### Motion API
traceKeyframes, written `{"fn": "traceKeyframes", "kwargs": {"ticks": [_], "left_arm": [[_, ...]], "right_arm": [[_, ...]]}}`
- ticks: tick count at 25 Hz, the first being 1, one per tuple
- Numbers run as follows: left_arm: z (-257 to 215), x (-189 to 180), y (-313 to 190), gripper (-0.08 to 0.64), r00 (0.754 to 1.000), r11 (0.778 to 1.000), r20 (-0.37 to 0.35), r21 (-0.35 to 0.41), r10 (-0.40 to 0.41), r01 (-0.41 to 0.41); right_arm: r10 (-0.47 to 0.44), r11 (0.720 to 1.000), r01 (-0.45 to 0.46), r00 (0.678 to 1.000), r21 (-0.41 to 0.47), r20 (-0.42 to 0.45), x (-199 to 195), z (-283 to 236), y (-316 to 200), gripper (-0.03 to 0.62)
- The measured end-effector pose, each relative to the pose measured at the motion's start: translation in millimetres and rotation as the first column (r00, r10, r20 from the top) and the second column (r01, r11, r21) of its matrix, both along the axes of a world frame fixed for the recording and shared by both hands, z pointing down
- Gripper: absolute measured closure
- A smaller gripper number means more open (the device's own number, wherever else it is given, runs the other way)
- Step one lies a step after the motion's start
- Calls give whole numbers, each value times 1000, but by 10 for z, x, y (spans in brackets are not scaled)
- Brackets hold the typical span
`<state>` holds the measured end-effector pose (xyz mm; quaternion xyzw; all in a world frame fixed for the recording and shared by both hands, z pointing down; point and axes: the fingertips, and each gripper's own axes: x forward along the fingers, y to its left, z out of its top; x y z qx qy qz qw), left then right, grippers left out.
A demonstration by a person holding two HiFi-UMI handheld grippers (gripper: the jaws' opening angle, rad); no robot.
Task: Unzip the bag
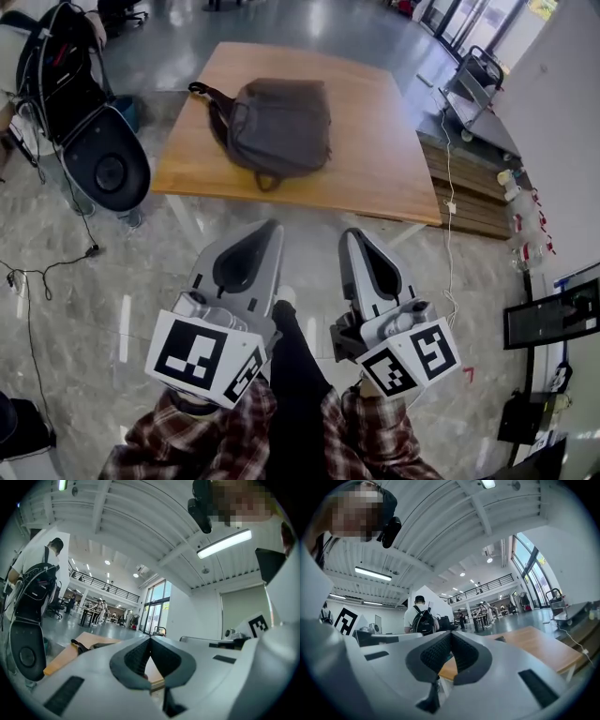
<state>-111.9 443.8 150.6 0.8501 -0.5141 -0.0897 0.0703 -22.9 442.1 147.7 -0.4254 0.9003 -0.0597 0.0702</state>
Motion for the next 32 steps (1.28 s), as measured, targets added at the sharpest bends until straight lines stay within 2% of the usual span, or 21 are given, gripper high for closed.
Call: {"fn": "traceKeyframes", "kwargs": {"ticks": [5, 9, 17, 26, 32], "left_arm": [[0, -79, -1080, 552, 1000, 1000, 5, -11, -27, 27], [-116, 60, -1892, 552, 999, 999, 13, -7, -36, 36], [-188, 201, -3312, 552, 998, 998, 8, -1, -60, 60], [-130, 142, -4170, 552, 998, 998, 13, -28, -54, 55], [-41, 111, -4585, 552, 999, 999, 37, -50, 1, 0]], "right_arm": [[-5, 1000, 5, 1000, -13, 10, -1, 20, -1113, 581], [-25, 999, 25, 1000, -20, 14, 88, -65, -1961, 581], [-89, 996, 88, 995, -25, -36, 109, -106, -3379, 581], [-53, 996, 49, 997, -81, -54, 187, 22, -4295, 581], [-11, 995, 5, 998, -98, -65, 89, 89, -4692, 581]]}}
